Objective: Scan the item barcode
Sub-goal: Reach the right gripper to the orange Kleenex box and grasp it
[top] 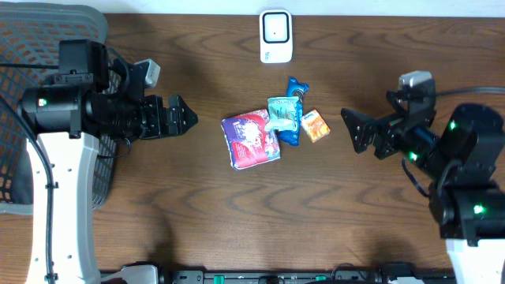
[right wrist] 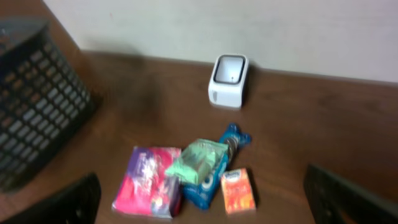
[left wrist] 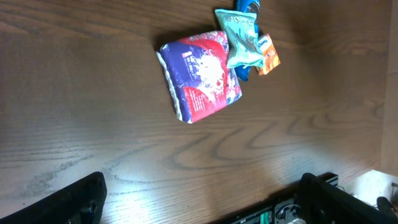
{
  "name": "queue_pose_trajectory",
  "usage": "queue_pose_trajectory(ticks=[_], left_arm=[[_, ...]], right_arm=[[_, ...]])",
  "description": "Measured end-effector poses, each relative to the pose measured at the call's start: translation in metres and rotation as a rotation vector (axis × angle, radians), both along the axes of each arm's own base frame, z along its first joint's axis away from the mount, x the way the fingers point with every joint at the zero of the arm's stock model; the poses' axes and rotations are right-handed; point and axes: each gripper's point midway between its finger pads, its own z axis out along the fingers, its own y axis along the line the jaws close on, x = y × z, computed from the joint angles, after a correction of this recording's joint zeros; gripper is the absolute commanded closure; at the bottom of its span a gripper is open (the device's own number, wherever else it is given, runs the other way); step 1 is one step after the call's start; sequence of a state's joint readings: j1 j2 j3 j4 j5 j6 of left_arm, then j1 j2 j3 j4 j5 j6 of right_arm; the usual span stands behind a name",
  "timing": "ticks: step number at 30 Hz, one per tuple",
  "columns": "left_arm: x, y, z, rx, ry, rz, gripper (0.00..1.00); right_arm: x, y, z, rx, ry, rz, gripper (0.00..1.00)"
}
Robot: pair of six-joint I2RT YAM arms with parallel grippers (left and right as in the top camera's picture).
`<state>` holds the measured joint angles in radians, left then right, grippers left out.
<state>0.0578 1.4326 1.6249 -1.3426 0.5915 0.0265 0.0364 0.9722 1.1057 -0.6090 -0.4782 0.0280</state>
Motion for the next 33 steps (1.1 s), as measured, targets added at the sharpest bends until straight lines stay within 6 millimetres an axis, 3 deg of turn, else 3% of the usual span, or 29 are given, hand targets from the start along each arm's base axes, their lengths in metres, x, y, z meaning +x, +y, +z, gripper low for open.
queue_pose_trajectory(ticks=[11, 18, 23, 27, 33], left_arm=[[0.000, 0.000, 0.000, 0.000, 0.000, 0.000, 0.02], [0.000, 0.000, 0.000, 0.000, 0.000, 0.000, 0.02], [0.000, 0.000, 0.000, 0.000, 0.001, 0.000, 0.02], [0.000, 0.000, 0.000, 0.000, 0.000, 0.000, 0.02], [0.000, 0.000, 0.000, 0.000, 0.000, 0.000, 0.02]], right_arm=[[-0.004, 0.031, -0.028, 0.133, 0.216, 0.169, 0.01], [-0.011, 0.039, -0.064, 0.105, 0.419, 0.093, 0.01], [-0.014, 0.029, -0.086, -0.011, 0.623, -0.010, 0.01], [0.011, 0.029, -0.094, -0.036, 0.679, -0.035, 0.01], [0.040, 0.050, -0.123, 0.024, 0.734, 0.034, 0.01]])
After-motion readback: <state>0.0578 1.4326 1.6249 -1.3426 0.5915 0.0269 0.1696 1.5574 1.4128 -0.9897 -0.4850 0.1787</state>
